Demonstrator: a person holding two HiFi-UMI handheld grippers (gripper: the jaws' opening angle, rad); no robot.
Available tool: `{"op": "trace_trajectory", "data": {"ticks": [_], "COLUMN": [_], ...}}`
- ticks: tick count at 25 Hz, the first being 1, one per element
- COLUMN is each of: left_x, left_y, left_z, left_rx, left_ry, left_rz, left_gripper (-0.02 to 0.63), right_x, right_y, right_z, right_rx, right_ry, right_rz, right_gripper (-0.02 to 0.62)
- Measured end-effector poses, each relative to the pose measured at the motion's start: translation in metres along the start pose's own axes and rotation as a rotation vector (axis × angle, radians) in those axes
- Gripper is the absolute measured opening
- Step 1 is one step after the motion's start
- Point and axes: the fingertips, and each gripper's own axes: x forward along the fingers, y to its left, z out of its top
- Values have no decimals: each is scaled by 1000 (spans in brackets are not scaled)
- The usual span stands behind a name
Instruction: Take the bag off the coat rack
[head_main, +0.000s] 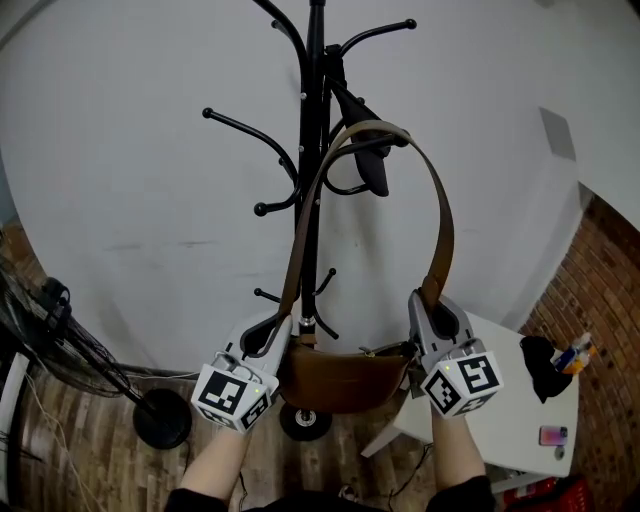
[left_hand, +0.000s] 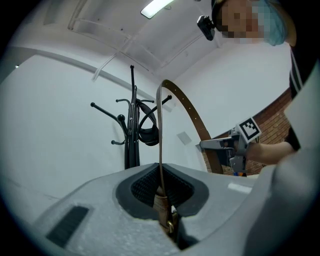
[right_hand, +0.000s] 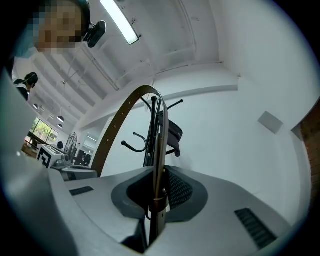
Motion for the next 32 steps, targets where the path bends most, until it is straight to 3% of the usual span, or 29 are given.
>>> {"op": "trace_trajectory", "data": {"ticks": [18, 32], "left_x": [-93, -156], "left_y": [18, 14], "left_z": [-37, -54], "left_rx": [-109, -147], "left_ry": [57, 107], "left_rz": [-56, -88], "left_gripper": [15, 16], "right_x": [-46, -82], "right_y": [86, 144], "right_z": [-45, -64], "right_rx": [100, 136], "right_ry": [74, 129], "right_rz": [-79, -114], "right_gripper": [34, 32]}}
